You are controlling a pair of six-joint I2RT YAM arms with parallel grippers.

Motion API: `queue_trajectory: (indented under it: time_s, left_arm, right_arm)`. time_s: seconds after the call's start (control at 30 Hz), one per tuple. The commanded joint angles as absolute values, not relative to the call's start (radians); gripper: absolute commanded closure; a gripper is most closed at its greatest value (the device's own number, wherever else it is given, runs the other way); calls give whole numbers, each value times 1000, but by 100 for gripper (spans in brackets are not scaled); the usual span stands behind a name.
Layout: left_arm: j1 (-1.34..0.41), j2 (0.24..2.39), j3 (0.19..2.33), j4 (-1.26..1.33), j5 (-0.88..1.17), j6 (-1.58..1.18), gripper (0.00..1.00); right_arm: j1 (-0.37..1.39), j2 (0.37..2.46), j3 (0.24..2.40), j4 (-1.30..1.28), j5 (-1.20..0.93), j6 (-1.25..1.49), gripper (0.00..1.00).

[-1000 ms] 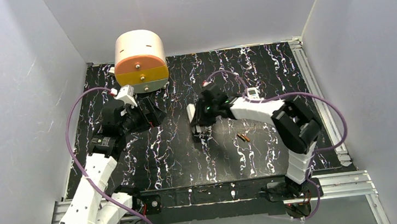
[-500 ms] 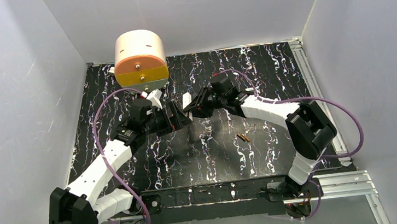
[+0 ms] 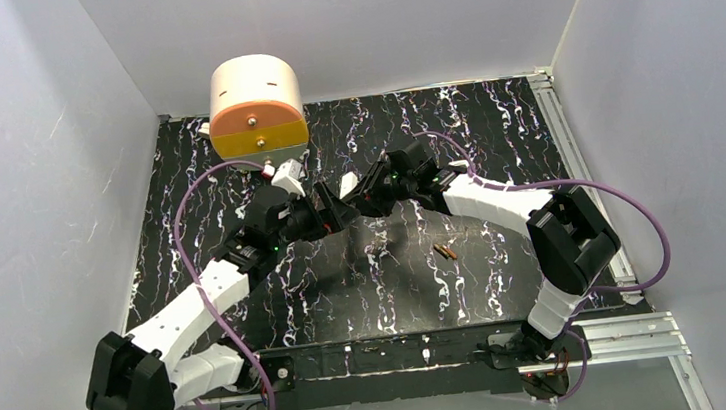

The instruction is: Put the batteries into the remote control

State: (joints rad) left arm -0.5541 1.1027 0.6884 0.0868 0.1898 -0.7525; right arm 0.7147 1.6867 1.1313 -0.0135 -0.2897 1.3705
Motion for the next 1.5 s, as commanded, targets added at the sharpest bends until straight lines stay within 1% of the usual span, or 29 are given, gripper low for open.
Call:
queue_trajectory:
  time_s: [0.0, 0.17, 0.23, 0.33, 0.5, 0.57, 0.6, 0.63, 0.7, 0.77, 0.83, 0.87, 0.97, 1.0, 1.03, 1.13, 1.23, 1.37, 1.47]
  left_arm:
    - [-560, 1086, 674, 144, 131, -736, 21]
    - [-560, 1198, 746, 82, 193, -765, 48]
    - [-560, 1224, 767, 62, 205, -771, 51]
    - [-560, 1233, 767, 60, 201, -772, 53]
    - [-560, 1256, 789, 48, 222, -754, 83]
    - [-560, 1275, 819, 12, 245, -727, 99]
    - [-560, 1283, 836, -23, 264, -710, 100]
    - [-559, 1291, 858, -57, 281, -686, 100]
    - [-554, 1298, 906, -142, 325, -640, 100]
    - [-529, 1304, 958, -213, 421, -606, 100]
    - [-485, 1305, 990, -253, 561, -592, 100]
    - [-465, 1303, 1002, -266, 635, -588, 100]
    - [-419, 1298, 1035, -301, 812, -597, 100]
    - [-409, 1298, 1045, -312, 862, -603, 100]
    - [-398, 1298, 1055, -326, 908, -611, 100]
    - [-373, 1295, 1072, -311, 1016, -673, 100]
    - [-347, 1281, 1051, -180, 1103, -816, 100]
    - [-335, 1266, 1010, 68, 1178, -1029, 100]
    - [-335, 1257, 1023, 67, 1182, -1039, 100]
  right_arm:
    - [717, 1639, 1144, -30, -265, 1387, 78]
    - [716, 1653, 1165, -34, -271, 1368, 79]
    - [717, 1655, 1163, -31, -269, 1370, 79]
    - [717, 1661, 1166, -34, -267, 1370, 79]
    - [718, 1664, 1161, -12, -281, 1366, 79]
    - [717, 1654, 1155, -9, -289, 1357, 78]
    - [717, 1646, 1148, -8, -289, 1349, 75]
    - [716, 1635, 1139, -8, -284, 1334, 71]
    - [708, 1606, 1116, 5, -277, 1258, 51]
    - [686, 1567, 1087, 19, -270, 1149, 31]
    - [654, 1519, 1035, 67, -292, 1068, 16]
    - [634, 1487, 973, 125, -326, 1055, 14]
    - [579, 1380, 782, 586, -444, 1131, 12]
    - [567, 1350, 749, 683, -469, 1150, 11]
    - [556, 1329, 743, 706, -496, 1145, 10]
    - [528, 1299, 780, 623, -599, 1035, 7]
    - [504, 1258, 770, 581, -621, 963, 4]
    - [497, 1252, 759, 646, -645, 990, 2]
    - [495, 1267, 776, 655, -631, 1035, 2]
